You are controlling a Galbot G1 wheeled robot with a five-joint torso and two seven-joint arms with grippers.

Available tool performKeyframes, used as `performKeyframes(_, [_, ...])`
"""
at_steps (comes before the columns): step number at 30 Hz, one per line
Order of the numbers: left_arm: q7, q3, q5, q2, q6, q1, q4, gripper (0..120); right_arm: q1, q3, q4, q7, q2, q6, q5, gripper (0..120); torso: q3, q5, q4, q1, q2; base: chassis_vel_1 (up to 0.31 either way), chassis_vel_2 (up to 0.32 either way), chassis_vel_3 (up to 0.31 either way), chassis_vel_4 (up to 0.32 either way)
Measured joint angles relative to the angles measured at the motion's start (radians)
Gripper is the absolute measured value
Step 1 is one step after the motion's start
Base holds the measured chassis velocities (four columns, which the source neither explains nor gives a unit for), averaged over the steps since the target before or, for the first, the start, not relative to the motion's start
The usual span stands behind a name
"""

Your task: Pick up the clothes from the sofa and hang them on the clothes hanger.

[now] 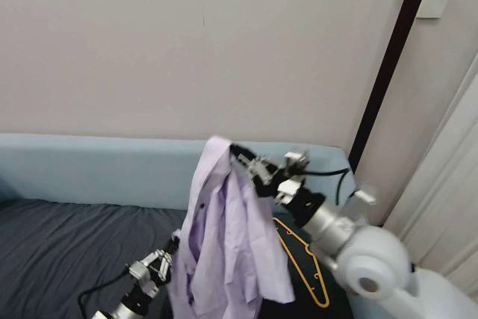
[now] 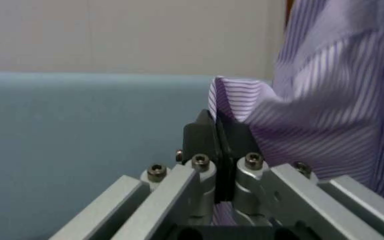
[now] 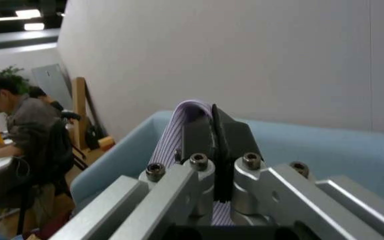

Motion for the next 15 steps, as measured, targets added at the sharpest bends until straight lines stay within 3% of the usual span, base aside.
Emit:
performKeyframes(6, [-0.159,-0.010,0.120,-0.016,-0.052,0.012,0.025,19,-0.002,-0.028,-0.072,0.002,0.066,0.005,-0.020,0,0.000,0.0000,-0.0002,0.000,0.000,0.000,0.000,0.000,0.000])
performKeyframes(9, [-0.203,-0.063,0.274,0.007,-0.105,0.044,0.014,32,0.025,-0.021,-0.107,-0.001,0.097,0.011,-0.022,0,0.000,0.0004,0.0003,0.000,0.000,0.000,0.000,0.000,0.000])
performKeyframes(13, [-0.180,-0.096,0.348,0.044,-0.126,0.073,-0.002,45,0.031,0.033,-0.112,0.000,0.106,0.011,-0.013,0,0.000,0.0001,0.0009,0.000,0.000,0.000,0.000,0.000,0.000])
performKeyframes(15, [-0.097,-0.106,0.291,0.065,-0.126,0.088,-0.029,52,0.022,0.070,-0.101,0.005,0.099,0.009,-0.007,0,0.000,0.0000,-0.0006,0.000,0.000,0.000,0.000,0.000,0.000])
